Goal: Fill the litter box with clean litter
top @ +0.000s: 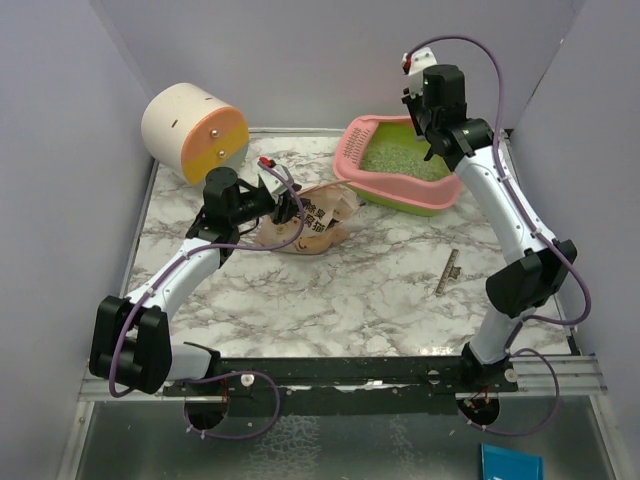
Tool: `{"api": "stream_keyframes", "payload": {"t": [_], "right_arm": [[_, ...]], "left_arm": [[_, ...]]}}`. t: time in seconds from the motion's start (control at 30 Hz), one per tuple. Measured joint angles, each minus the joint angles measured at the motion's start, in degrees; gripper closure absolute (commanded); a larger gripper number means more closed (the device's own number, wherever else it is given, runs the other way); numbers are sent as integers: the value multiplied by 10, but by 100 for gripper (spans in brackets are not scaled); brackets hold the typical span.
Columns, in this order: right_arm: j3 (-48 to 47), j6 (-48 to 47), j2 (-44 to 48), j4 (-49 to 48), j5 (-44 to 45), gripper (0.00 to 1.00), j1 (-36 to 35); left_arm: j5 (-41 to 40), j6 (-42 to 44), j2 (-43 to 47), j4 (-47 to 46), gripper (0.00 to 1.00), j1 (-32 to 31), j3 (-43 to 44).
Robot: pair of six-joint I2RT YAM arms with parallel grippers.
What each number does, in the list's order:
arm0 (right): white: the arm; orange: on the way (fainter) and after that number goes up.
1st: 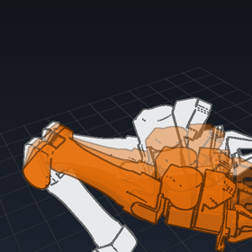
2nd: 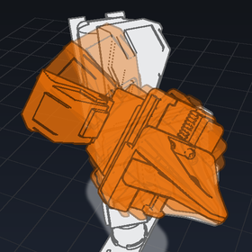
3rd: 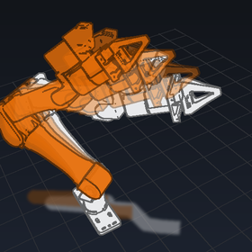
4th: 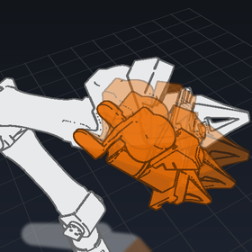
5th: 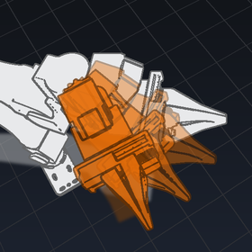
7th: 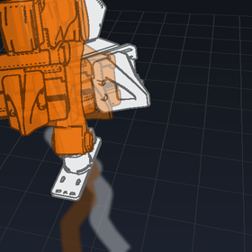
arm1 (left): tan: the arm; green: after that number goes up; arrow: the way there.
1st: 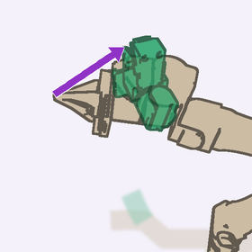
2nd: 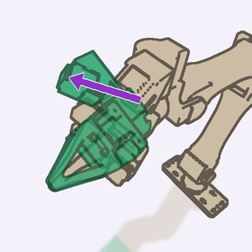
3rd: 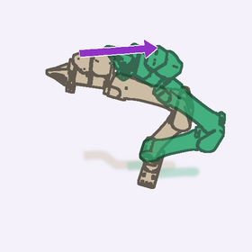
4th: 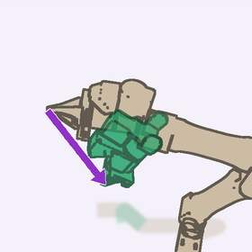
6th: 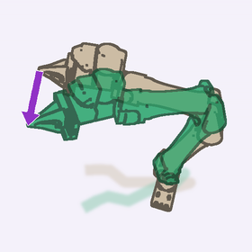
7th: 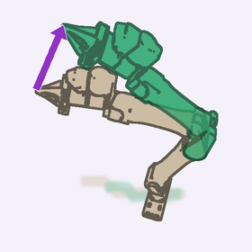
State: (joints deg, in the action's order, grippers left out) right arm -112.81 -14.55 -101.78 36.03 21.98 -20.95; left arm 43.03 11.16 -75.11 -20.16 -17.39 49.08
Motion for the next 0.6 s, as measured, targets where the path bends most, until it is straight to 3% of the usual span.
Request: {"api": "stream_keyframes", "payload": {"t": [0.23, 0.37, 0.5, 0.6], "right_arm": [[64, 52, 48, 0, -75, 99, 0], [156, 115, 127, -19, -128, 99, 0], [253, 169, 217, -34, -156, 99, -2], [305, 200, 276, -30, -169, 99, -2]], "left_arm": [[-7, 9, 12, 1, 83, 0, 0], [-17, 16, 22, 3, 87, 0, 0], [-23, 21, 24, 7, 100, 0, 0], [-25, 24, 24, 9, 100, 0, 0]]}}
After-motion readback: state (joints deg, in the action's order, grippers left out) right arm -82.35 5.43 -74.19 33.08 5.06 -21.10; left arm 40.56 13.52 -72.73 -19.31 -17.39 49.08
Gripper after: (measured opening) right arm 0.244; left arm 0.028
